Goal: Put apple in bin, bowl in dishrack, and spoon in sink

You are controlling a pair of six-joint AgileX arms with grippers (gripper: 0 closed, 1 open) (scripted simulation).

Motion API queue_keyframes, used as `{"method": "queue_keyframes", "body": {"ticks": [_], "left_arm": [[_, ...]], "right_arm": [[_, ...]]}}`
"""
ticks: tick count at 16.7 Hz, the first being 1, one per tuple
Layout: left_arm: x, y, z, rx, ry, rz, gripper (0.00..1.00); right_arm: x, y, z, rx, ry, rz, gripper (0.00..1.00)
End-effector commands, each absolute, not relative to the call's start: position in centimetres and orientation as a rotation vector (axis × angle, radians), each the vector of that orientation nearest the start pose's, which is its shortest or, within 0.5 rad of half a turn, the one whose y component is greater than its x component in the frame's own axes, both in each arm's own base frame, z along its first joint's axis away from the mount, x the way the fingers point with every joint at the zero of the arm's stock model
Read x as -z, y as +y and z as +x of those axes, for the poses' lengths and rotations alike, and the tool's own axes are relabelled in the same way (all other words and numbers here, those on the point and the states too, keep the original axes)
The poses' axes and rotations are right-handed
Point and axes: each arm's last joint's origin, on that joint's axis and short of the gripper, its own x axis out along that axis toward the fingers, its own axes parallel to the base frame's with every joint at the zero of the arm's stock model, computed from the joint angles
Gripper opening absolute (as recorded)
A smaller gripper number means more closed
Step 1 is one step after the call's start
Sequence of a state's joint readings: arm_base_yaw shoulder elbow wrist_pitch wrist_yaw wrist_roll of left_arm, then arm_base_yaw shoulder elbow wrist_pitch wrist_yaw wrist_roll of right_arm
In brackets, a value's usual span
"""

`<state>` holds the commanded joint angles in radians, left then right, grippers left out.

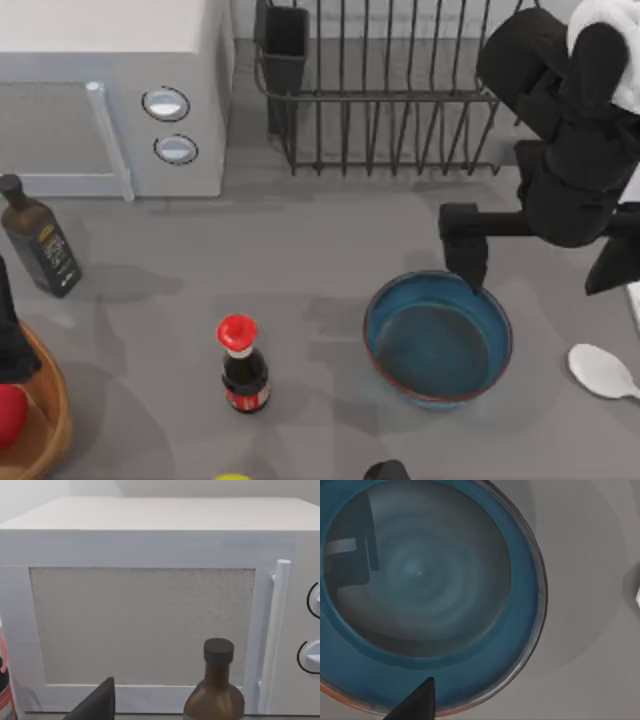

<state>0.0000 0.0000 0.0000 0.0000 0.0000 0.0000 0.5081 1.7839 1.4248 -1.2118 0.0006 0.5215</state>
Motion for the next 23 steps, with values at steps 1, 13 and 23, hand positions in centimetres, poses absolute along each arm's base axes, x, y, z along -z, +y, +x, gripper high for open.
{"method": "queue_keyframes", "body": {"ticks": [1,13,23], "left_arm": [[-16.0,-0.1,10.6,0.000,0.000,0.000,1.00],[-16.0,-0.1,10.6,0.000,0.000,0.000,1.00],[-16.0,-0.1,10.6,0.000,0.000,0.000,1.00]], "right_arm": [[-22.9,16.4,28.9,0.008,1.571,0.008,1.00],[-14.9,16.6,29.2,0.004,1.562,0.012,1.00],[-12.9,16.4,28.9,0.008,1.571,0.008,0.77]]}}
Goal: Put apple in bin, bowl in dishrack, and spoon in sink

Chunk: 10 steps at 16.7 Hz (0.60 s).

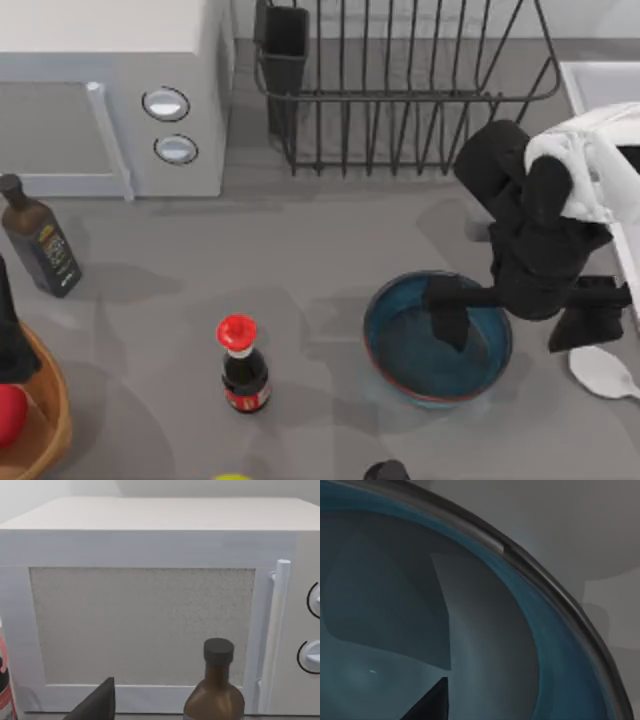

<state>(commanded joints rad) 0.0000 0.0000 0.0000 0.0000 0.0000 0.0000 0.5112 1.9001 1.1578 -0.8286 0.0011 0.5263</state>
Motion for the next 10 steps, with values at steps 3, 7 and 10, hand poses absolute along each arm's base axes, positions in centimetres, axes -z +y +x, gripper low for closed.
{"method": "queue_keyframes", "body": {"ticks": [3,7,10], "left_arm": [[-16.00,-0.12,10.57,0.000,0.000,0.000,1.00],[-16.00,-0.12,10.57,0.000,0.000,0.000,1.00],[-16.00,-0.12,10.57,0.000,0.000,0.000,1.00]], "right_arm": [[-12.90,16.43,28.87,0.008,1.571,0.008,0.55],[-12.90,16.43,28.87,0.008,1.571,0.008,0.25],[-12.90,16.43,28.87,0.008,1.571,0.008,0.02]]}}
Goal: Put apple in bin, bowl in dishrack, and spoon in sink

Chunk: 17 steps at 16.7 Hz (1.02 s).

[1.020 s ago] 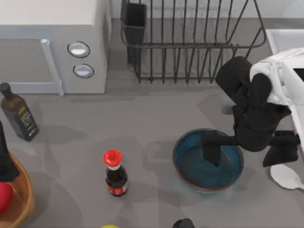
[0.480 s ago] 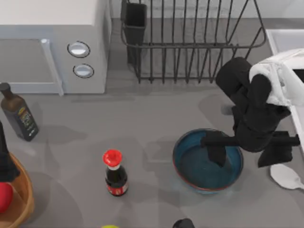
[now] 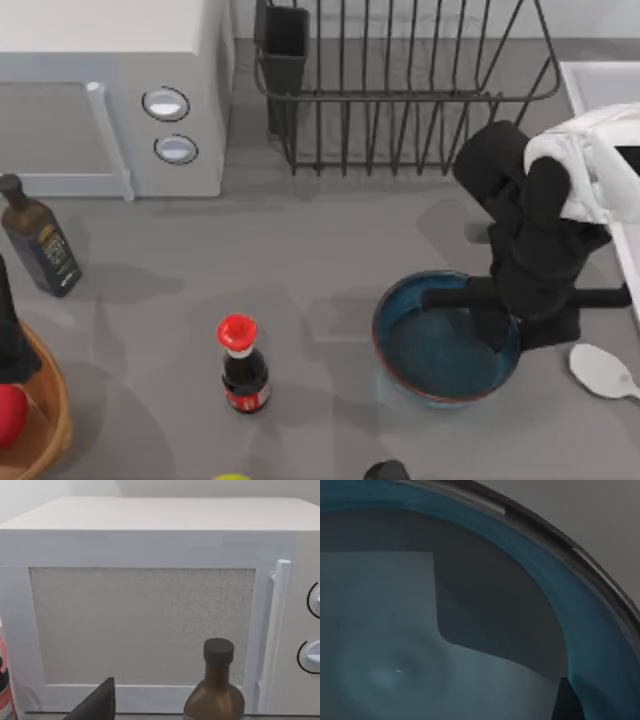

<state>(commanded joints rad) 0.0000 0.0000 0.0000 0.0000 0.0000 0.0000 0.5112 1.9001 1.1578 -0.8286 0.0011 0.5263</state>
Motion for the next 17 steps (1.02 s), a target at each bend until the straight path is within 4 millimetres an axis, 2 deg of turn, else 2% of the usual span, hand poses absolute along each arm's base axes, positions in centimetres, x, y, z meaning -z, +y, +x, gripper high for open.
{"method": "queue_keyframes", "body": {"ticks": [11,13,17], "left_arm": [[-16.0,-0.1,10.6,0.000,0.000,0.000,1.00],[-16.0,-0.1,10.6,0.000,0.000,0.000,1.00],[-16.0,-0.1,10.6,0.000,0.000,0.000,1.00]], "right_arm": [[-13.4,16.5,29.0,0.007,1.569,0.008,0.00],[-15.0,16.7,29.3,0.006,1.565,0.009,0.00],[-19.7,16.6,29.2,0.018,1.587,0.000,0.00]]}}
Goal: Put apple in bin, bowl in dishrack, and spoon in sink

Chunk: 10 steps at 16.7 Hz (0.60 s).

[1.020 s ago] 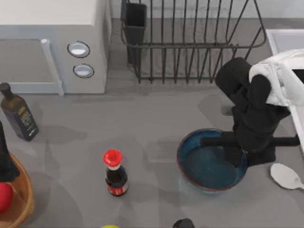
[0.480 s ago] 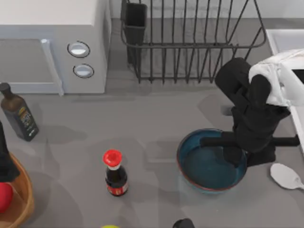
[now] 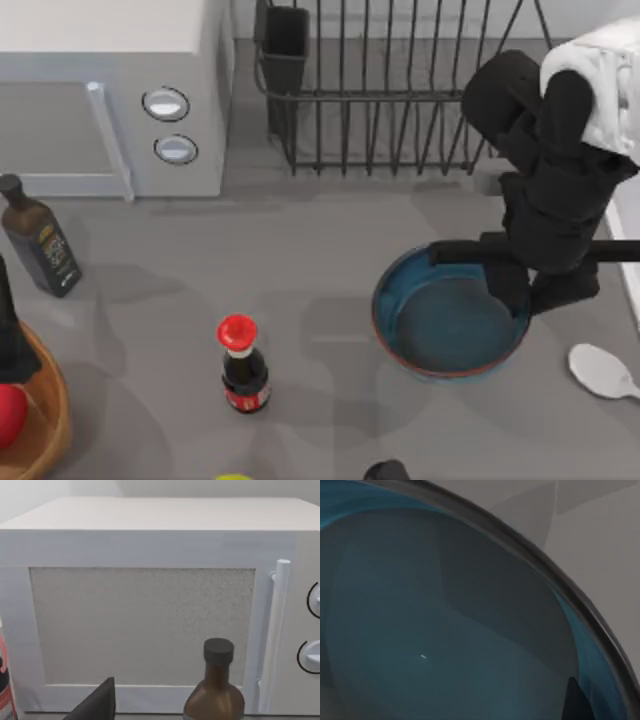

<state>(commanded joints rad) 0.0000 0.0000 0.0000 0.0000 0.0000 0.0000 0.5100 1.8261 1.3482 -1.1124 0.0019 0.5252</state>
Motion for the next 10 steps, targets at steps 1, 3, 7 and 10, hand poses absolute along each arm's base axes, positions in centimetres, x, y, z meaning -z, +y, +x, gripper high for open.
{"method": "queue_keyframes", "body": {"ticks": [1,3,7,10], "left_arm": [[-16.0,-0.1,10.6,0.000,0.000,0.000,1.00],[-16.0,-0.1,10.6,0.000,0.000,0.000,1.00],[-16.0,-0.1,10.6,0.000,0.000,0.000,1.00],[-16.0,-0.1,10.6,0.000,0.000,0.000,1.00]], "right_arm": [[-20.8,16.6,29.1,0.016,1.585,0.002,0.00],[-22.6,16.5,28.9,0.011,1.574,0.007,0.00],[-22.8,16.5,28.9,0.008,1.573,0.007,0.00],[-23.3,17.1,28.8,-0.014,1.514,-0.024,0.00]]}}
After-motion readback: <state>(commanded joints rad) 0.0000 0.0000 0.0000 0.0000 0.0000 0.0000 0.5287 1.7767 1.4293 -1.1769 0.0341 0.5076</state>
